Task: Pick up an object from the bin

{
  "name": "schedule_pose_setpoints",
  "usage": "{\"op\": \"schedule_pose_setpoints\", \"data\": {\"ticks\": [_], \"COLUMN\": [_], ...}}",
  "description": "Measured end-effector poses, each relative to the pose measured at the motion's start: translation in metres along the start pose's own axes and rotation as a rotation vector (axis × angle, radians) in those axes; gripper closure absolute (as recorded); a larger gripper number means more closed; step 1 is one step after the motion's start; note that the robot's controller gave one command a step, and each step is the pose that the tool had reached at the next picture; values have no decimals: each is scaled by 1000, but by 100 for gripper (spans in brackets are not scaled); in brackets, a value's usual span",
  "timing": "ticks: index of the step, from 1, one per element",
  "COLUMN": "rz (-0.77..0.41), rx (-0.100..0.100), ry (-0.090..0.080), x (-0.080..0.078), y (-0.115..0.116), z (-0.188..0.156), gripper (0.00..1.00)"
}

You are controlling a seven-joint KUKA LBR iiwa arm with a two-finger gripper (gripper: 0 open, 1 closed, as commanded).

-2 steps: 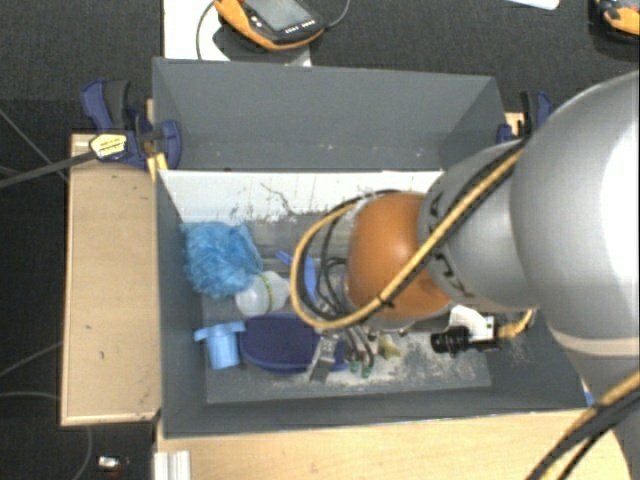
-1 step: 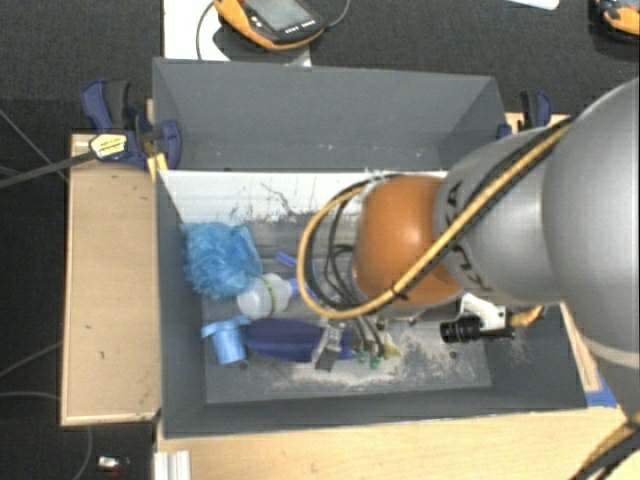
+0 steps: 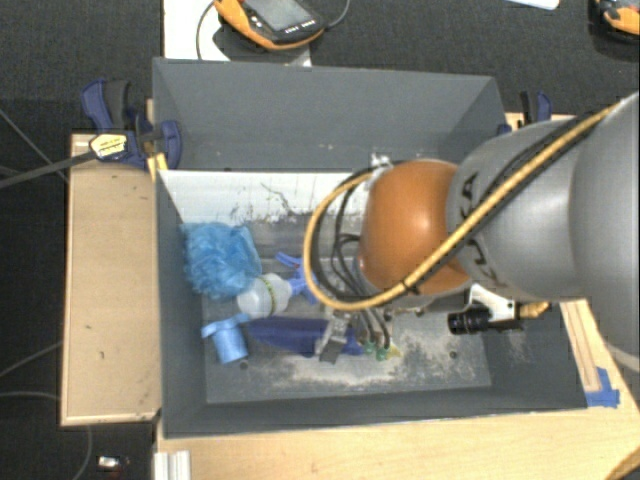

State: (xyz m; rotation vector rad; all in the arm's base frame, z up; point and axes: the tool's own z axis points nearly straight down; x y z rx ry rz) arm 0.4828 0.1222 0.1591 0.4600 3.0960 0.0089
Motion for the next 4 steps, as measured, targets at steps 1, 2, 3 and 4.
{"op": "schedule_pose_setpoints", "data": {"ticks": [1,2,3,4], "rz": [-1,-2,-3,-8], "rx": [-1,-1,-2,-2], "ry": [-3,-3,-5,-4], "x": [-1,-1,-1,-2], "y": [0,0,0,0], "z": [-16,-21,-26,-50], "gripper": [100,100,100,100]}}
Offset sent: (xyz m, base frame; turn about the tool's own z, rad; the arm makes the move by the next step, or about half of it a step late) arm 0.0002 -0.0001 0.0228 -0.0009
